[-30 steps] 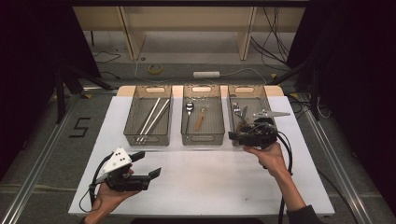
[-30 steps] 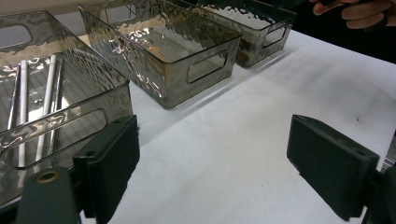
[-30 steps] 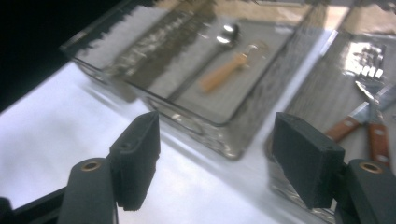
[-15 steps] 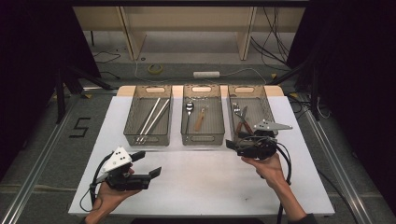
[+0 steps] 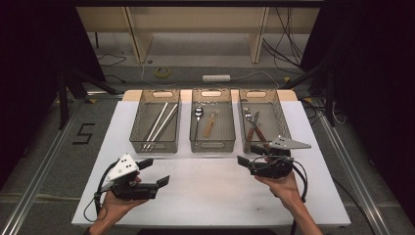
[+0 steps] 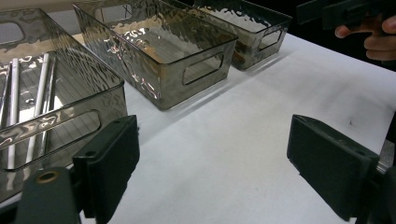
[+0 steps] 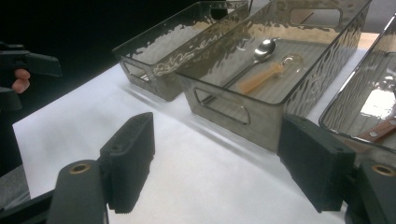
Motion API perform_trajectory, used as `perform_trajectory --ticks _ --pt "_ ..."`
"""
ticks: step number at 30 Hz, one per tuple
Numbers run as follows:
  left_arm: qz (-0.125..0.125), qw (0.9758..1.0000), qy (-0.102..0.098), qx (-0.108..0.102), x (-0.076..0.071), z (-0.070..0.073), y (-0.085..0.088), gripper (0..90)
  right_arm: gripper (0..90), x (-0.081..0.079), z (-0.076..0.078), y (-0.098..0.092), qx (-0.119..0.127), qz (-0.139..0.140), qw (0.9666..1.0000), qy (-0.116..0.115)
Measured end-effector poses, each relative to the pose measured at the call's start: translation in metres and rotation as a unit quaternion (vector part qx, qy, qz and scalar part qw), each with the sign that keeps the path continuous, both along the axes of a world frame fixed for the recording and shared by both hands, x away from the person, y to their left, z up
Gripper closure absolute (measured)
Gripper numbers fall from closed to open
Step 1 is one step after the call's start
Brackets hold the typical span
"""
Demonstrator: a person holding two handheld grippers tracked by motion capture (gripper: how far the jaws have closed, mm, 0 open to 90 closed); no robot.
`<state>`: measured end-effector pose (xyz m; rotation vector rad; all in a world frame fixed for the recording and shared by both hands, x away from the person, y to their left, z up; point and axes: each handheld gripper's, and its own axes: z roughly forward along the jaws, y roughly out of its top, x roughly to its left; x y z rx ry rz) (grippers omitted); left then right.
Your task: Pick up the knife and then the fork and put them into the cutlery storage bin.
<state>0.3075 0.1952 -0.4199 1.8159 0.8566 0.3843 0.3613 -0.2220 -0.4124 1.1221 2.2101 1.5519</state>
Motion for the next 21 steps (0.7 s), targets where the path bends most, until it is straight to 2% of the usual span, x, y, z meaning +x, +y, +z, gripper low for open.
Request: perform_trajectory --ticks 21 --pt "-0.001 0.9999 0.006 -0.014 0.000 0.000 0.003 16.0 27.9 -0.029 -0.013 -0.007 0.002 0.006 0.9996 -0.027"
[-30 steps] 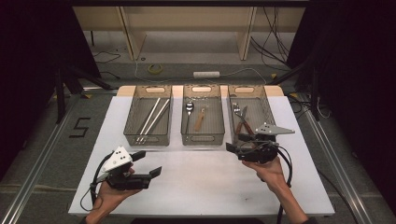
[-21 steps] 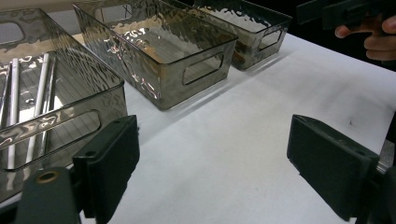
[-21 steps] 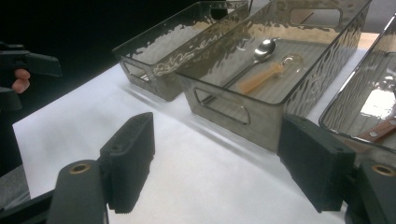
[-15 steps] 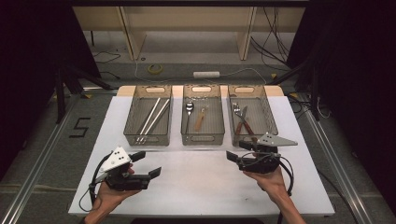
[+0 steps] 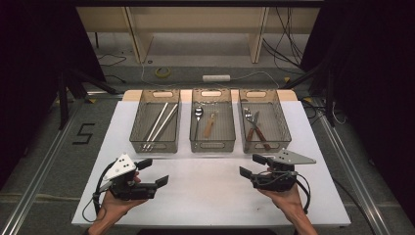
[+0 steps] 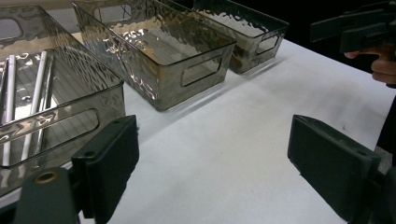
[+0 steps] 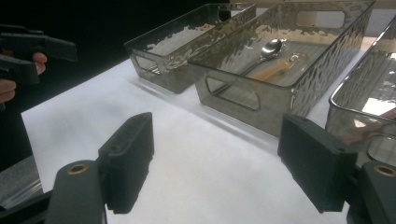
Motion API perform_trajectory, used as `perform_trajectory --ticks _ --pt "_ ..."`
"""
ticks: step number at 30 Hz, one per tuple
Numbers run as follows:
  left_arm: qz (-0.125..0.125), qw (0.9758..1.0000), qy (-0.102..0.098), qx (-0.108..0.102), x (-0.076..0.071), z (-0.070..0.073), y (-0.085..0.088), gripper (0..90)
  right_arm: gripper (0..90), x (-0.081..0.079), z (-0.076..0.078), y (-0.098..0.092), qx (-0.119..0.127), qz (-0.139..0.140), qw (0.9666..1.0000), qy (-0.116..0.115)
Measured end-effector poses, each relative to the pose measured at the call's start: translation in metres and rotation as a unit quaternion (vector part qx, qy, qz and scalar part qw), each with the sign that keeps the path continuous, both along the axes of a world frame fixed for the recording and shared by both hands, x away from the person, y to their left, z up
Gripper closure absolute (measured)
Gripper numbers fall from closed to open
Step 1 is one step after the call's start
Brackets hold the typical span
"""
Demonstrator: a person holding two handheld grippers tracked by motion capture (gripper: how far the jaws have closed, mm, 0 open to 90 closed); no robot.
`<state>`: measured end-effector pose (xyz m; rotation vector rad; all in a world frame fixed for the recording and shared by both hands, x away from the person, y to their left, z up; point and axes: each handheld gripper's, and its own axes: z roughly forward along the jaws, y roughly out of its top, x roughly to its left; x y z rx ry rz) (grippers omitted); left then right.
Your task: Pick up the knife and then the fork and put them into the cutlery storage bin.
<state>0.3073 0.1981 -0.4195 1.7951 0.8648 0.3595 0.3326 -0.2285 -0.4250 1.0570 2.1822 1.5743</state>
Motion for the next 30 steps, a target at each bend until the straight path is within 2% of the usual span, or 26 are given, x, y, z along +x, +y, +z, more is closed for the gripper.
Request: perform_trajectory --ticks 7,14,21,30 --pt "0.000 1.0000 0.001 -0.007 0.000 0.000 0.001 15.9 26.8 -0.009 -0.001 -0.009 -0.004 -0.007 0.9999 -0.007" --pt "-0.001 0.9999 0.003 -0.013 -0.001 0.000 0.002 15.9 26.2 -0.015 -0.003 -0.013 -0.021 -0.012 0.9997 -0.008" --pt "-0.003 0.9999 0.002 -0.014 -0.002 0.000 0.003 15.9 25.6 -0.021 -0.006 -0.020 -0.022 -0.022 0.9995 -0.004" --pt "-0.006 0.9999 0.003 -0.010 -0.002 0.000 0.002 15.8 25.6 -0.021 -0.005 -0.022 -0.019 -0.023 0.9996 -0.004"
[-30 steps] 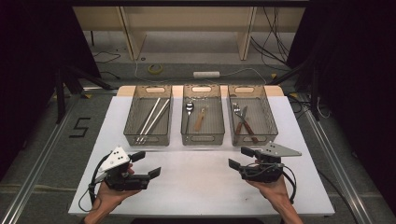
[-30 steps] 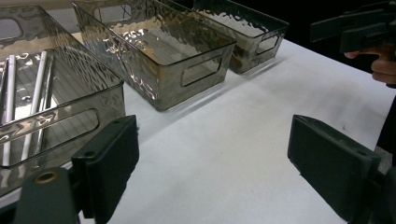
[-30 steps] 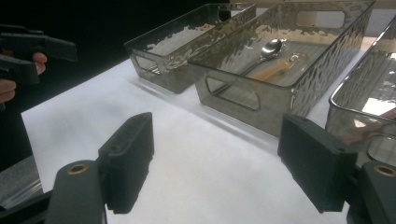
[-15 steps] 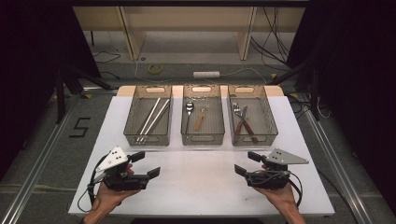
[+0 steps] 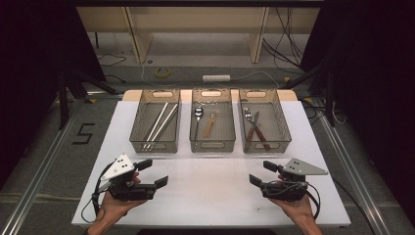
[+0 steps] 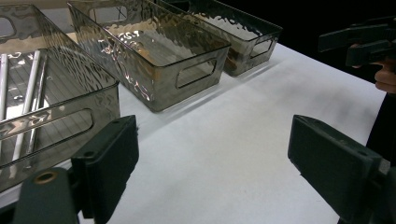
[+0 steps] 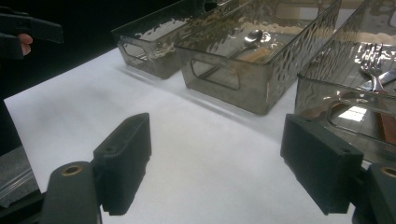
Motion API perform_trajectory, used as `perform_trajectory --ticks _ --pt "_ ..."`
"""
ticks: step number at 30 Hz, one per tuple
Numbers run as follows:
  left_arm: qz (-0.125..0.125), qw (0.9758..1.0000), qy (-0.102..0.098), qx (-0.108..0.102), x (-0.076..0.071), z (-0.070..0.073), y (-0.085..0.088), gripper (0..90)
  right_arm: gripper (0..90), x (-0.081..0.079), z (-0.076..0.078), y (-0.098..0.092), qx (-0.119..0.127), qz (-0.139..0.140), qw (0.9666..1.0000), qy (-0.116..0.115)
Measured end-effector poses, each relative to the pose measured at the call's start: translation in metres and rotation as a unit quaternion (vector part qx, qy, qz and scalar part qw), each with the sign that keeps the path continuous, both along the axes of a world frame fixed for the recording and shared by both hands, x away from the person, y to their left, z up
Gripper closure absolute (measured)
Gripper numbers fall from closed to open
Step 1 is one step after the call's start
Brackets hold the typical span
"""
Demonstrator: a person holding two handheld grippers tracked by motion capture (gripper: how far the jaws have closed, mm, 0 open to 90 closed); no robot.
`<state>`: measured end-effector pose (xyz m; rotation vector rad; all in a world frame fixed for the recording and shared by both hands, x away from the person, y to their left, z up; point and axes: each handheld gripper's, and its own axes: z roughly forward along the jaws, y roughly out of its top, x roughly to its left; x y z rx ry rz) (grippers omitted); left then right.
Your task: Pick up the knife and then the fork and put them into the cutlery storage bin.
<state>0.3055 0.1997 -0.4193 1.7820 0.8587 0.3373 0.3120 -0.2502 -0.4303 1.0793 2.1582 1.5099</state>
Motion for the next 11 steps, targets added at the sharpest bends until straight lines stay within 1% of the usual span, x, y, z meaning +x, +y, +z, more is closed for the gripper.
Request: perform_trajectory --ticks 11 --pt "0.001 1.0000 0.001 -0.001 0.0007 -0.0002 0.0002 15.8 25.6 0.0009 0.0005 -0.0006 0.000 -0.002 1.0000 0.000"
